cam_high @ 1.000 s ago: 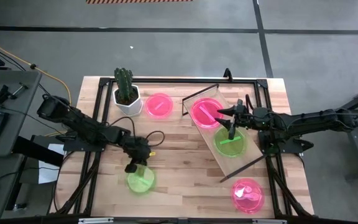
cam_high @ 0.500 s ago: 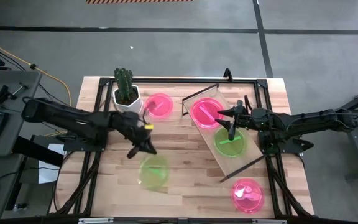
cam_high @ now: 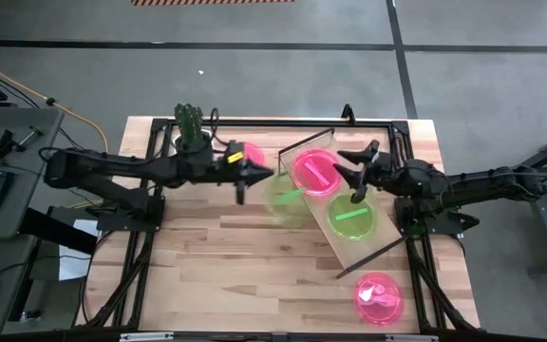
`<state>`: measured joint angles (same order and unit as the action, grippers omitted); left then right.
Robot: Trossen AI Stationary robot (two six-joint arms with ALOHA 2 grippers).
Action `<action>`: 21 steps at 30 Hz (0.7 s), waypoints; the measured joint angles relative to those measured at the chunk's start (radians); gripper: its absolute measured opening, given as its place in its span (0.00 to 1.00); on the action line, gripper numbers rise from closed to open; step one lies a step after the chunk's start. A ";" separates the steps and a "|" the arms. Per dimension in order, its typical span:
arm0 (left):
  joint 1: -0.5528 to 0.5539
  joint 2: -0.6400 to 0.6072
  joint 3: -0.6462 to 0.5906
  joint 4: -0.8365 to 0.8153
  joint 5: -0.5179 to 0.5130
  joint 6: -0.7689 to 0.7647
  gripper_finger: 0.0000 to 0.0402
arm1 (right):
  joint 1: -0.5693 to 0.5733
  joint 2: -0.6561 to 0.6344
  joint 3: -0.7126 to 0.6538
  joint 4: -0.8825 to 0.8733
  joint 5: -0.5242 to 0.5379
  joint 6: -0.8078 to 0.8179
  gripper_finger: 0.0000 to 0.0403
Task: Place and stack plates onto a shelf
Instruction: Stack the green plate on top of the other green plate on the shelf
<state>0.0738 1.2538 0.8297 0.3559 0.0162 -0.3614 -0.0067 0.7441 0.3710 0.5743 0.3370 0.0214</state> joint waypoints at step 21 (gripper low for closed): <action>0.012 0.673 0.457 0.226 -0.027 0.094 0.00 | 0.000 -0.069 0.000 0.271 -0.002 -0.135 0.46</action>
<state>0.0860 1.9268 1.2868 0.5820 -0.0111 -0.2678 -0.0067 0.6753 0.3710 0.8452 0.3355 -0.1135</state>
